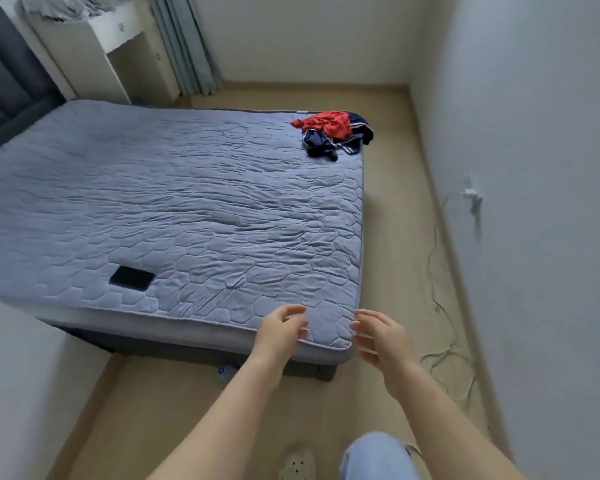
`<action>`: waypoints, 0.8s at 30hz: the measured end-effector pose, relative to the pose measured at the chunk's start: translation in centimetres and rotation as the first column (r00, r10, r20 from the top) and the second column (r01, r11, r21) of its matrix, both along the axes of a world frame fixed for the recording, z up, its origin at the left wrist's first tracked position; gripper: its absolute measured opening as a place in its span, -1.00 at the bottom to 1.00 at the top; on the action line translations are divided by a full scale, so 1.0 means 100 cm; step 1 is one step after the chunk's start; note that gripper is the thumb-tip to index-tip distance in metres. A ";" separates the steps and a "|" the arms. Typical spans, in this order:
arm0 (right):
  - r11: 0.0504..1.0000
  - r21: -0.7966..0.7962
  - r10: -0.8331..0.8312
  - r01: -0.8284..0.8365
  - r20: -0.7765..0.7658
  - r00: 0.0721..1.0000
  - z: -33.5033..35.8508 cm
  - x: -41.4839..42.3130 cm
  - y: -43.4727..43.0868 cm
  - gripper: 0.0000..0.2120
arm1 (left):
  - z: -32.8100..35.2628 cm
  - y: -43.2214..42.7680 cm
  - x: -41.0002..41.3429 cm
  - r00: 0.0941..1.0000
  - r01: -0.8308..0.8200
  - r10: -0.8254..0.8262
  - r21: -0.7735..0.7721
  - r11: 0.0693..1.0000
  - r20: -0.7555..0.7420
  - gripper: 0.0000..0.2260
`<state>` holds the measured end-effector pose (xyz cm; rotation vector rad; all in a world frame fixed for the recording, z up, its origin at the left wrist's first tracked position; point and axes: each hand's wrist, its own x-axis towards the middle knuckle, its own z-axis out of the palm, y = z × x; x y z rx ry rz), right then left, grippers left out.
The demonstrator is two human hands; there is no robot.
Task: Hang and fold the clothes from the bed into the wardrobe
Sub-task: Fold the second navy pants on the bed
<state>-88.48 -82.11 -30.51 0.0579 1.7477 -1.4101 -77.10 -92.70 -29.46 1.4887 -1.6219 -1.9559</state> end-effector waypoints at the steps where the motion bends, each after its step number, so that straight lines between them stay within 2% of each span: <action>1: 0.998 0.009 -0.056 0.056 0.009 0.998 -0.002 -0.013 0.000 -0.87 | -0.001 -0.006 -0.018 0.999 0.052 -0.052 0.006 0.999 0.009 -0.87; 5: 0.982 0.005 -0.187 0.187 0.034 0.982 -0.010 -0.050 0.000 -0.84 | -0.005 -0.019 -0.070 0.992 0.124 -0.124 0.028 0.992 0.002 -0.87; 9: 0.973 0.030 -0.230 0.228 0.068 0.971 -0.016 -0.095 -0.003 -0.83 | -0.013 -0.027 -0.125 0.986 0.167 -0.167 0.042 0.985 0.015 -0.86; 14: 0.975 0.011 -0.224 0.224 0.030 0.974 -0.013 -0.191 -0.010 -0.84 | -0.017 -0.033 -0.221 0.989 0.147 -0.148 0.060 0.987 0.012 -0.87; 17: 0.980 -0.013 -0.199 0.199 0.008 0.980 -0.007 -0.273 -0.009 -0.82 | -0.015 -0.029 -0.308 0.990 0.139 -0.139 0.042 0.989 0.003 -0.86; 21: 0.984 -0.017 -0.179 0.179 0.013 0.984 0.004 -0.351 0.000 -0.82 | -0.002 -0.017 -0.400 0.987 0.163 -0.164 0.041 0.986 0.003 -0.85; 24: 0.984 -0.013 -0.177 0.178 0.010 0.984 0.009 -0.406 0.000 -0.83 | 0.004 -0.015 -0.461 0.976 0.218 -0.218 -0.024 0.976 -0.006 -0.87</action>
